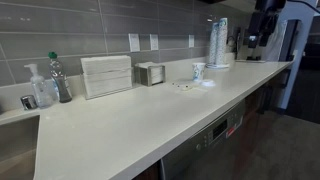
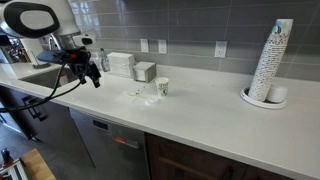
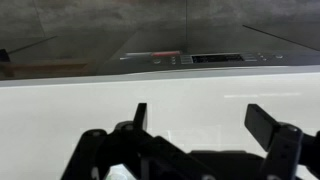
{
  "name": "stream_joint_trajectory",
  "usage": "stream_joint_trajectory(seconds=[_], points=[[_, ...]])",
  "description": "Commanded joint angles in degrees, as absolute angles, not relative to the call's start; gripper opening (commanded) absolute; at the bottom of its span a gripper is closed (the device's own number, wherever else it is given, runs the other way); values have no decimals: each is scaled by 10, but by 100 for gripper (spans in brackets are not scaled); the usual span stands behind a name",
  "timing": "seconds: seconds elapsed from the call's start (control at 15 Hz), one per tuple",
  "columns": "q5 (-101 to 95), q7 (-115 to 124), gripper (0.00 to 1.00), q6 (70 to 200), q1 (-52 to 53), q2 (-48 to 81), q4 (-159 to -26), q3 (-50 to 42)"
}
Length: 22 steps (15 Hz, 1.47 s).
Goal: Put the lid on the cup
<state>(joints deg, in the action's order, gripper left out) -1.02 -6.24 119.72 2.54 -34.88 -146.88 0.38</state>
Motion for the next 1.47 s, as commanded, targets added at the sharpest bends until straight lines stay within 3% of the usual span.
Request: stream_joint_trajectory(seconds=[0.0,0.93,1.4], points=[[-11,-62,100,1196,27,-349,-1468,3],[-11,-62,100,1196,27,-349,-1468,3],[-8,20,100,1215,-33,-228,-1396,-21]])
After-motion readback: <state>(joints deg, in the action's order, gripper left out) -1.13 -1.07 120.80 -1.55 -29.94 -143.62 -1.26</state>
